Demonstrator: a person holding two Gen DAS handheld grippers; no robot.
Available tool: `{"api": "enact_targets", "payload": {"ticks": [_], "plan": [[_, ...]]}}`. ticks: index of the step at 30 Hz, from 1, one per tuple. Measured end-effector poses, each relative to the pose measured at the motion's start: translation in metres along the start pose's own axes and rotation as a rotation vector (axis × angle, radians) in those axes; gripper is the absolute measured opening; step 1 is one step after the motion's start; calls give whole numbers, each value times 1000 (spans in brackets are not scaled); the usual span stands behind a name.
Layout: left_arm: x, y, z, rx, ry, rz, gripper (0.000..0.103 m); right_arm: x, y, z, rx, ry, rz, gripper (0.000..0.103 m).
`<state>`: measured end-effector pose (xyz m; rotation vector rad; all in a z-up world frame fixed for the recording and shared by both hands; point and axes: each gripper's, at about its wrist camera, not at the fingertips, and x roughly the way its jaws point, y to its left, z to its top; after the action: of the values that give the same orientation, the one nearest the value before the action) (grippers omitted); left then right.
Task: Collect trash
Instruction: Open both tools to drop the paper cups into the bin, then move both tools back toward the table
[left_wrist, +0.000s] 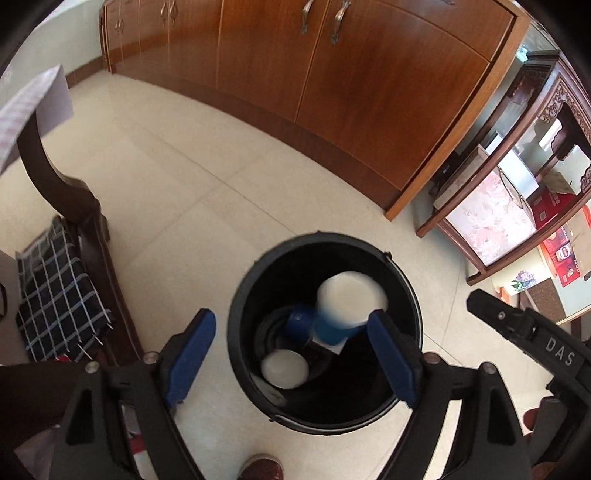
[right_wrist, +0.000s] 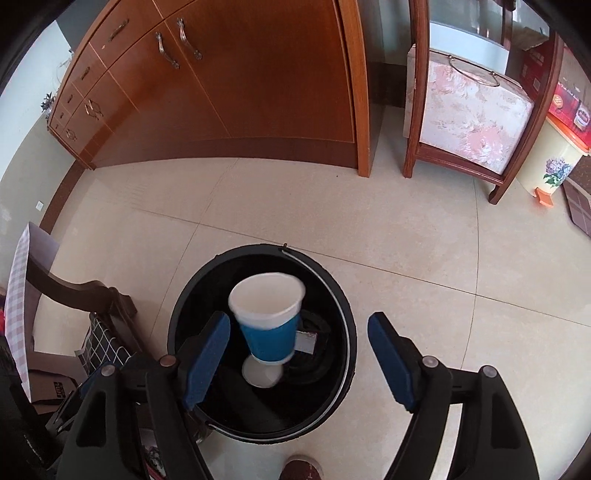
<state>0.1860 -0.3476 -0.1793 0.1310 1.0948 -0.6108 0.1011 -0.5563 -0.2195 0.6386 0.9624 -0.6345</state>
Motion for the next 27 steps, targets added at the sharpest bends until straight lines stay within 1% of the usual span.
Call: {"api": "enact_targets", "payload": {"ticks": [2,6,10,13,21,22,27], "plan": [[-9,-2,1,15,-26,15,86,-10,0,-1,-4,-18,-1,79],[-28,-3,4,23,-60,20,86,-31,4,-4,-12,-47,12,79],[-51,-1,5,20,-92,25,86,-54,11,-7,-45,-79,22,79],[-69,1,4,22,-119,46,86,-72,17,-13,-64,-95,33,79],[-118,12,-4,7,-186,53,86,-123,33,-33,-135,-157,34,79],[-124,14,-5,6,-196,62,86,-129,36,-35,-148,-168,33,79],[-154,29,-10,-27,-227,73,86,-159,54,-44,-204,-210,57,79]]}}
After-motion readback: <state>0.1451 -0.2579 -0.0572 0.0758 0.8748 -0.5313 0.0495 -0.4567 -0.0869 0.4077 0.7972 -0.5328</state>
